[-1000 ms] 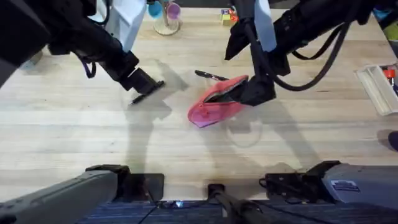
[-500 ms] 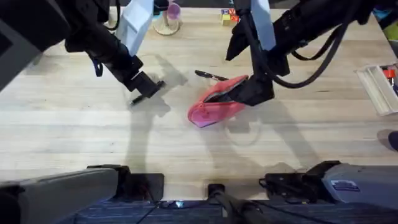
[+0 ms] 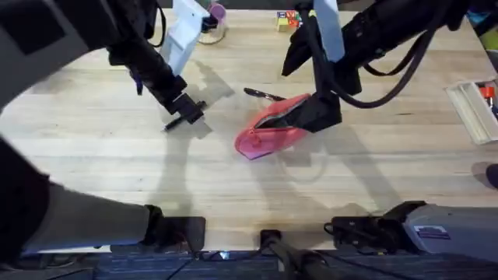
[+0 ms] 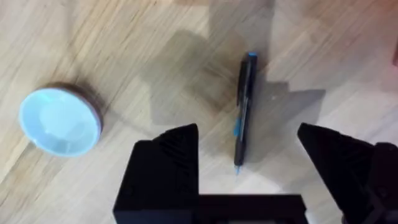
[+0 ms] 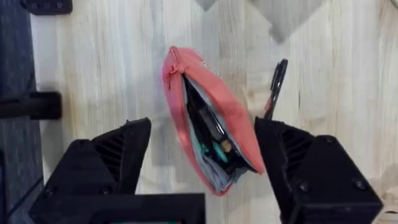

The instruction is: Unzip the bag, pick up the pens from the table one at a time and place them inside, then zip the bag closed.

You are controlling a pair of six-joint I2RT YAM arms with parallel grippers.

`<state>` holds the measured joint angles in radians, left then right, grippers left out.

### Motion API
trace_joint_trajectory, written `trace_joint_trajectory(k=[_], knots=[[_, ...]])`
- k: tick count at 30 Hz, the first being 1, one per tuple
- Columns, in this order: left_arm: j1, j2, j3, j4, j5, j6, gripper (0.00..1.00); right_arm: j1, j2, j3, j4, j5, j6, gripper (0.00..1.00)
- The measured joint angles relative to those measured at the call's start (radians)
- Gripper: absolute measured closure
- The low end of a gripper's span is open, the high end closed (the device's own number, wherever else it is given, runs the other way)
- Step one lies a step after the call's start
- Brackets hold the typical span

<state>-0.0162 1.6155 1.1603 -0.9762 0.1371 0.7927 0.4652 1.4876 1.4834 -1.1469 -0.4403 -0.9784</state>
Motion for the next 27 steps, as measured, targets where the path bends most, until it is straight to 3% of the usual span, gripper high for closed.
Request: trace_joint_trajectory(k=[11, 27], knots=[[0.0, 0.103, 0.0, 0.087, 0.0, 0.005, 0.007, 0.0, -0.046, 0.0, 0.032, -0.002, 0.003, 0.006], [0.0, 0.177, 0.019, 0.086, -0.004, 0.035, 0.007, 0.0, -0.046, 0.0, 0.054, 0.008, 0.003, 0.006]])
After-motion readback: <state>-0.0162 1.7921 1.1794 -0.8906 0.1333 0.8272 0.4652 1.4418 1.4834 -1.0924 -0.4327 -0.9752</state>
